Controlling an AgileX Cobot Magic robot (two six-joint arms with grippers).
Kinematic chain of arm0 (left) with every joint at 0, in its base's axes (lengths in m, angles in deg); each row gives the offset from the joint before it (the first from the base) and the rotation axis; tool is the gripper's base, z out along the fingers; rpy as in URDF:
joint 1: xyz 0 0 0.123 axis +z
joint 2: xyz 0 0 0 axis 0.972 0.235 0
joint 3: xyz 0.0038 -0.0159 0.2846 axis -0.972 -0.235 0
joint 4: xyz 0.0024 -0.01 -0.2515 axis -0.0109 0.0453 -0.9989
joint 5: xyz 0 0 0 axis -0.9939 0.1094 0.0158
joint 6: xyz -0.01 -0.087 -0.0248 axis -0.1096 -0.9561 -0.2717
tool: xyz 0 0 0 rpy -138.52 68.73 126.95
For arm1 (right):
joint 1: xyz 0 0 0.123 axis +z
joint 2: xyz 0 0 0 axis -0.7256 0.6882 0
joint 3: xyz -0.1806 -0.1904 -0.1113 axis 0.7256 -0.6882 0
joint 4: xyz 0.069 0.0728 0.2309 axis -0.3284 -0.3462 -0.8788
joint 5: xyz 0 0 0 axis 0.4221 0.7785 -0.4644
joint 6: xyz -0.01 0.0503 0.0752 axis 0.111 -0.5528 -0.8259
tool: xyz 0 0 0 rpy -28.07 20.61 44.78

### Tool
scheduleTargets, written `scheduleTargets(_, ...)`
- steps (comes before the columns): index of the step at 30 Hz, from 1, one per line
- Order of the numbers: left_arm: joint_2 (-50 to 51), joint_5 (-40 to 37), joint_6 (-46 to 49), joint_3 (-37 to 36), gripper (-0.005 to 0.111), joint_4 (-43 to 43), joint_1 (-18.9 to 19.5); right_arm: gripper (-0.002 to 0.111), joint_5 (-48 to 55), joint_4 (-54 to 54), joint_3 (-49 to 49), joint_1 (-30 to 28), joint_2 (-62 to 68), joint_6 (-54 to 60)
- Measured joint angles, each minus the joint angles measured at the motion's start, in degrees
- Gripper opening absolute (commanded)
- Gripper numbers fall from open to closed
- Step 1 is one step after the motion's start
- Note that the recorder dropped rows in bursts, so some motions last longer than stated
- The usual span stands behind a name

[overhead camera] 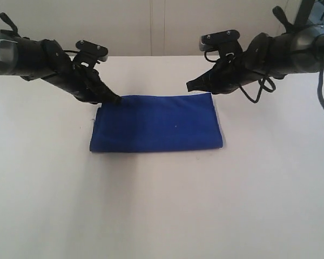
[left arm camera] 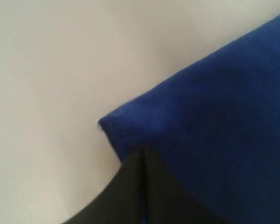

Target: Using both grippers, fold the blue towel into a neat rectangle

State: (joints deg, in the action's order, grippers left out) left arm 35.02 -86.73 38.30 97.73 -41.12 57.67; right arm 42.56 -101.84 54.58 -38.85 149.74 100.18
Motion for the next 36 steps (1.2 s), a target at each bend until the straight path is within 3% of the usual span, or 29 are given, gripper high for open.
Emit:
scheduleTargets(4,-1.35,-8.69,-1.36,0.0,0.0,0.0,1.9,0.0,5.65,0.0,0.0,0.0,-0.35,0.0)
scheduleTargets(16,-7.48,-26.69,-10.26,0.08,0.0,2.83,1.76,0.0,16.86,0.0,-2.15,0.0,-4.74,-3.45)
scheduleTargets(26,-11.39,-24.81,-22.64,-6.26,0.001,9.36,-2.71,0.0,17.24,0.0,-8.38,0.0,-10.39,-3.89)
scheduleTargets(33,-11.48,-22.41,-26.02,-8.55,0.036,11.35,-2.71,0.0,16.51,0.0,-10.66,0.0,-10.91,-3.89)
scheduleTargets(36,-11.48,-20.85,-26.24,-8.55,0.043,11.35,-2.71,0.0,14.91,0.0,-12.12,0.0,-10.91,-3.98)
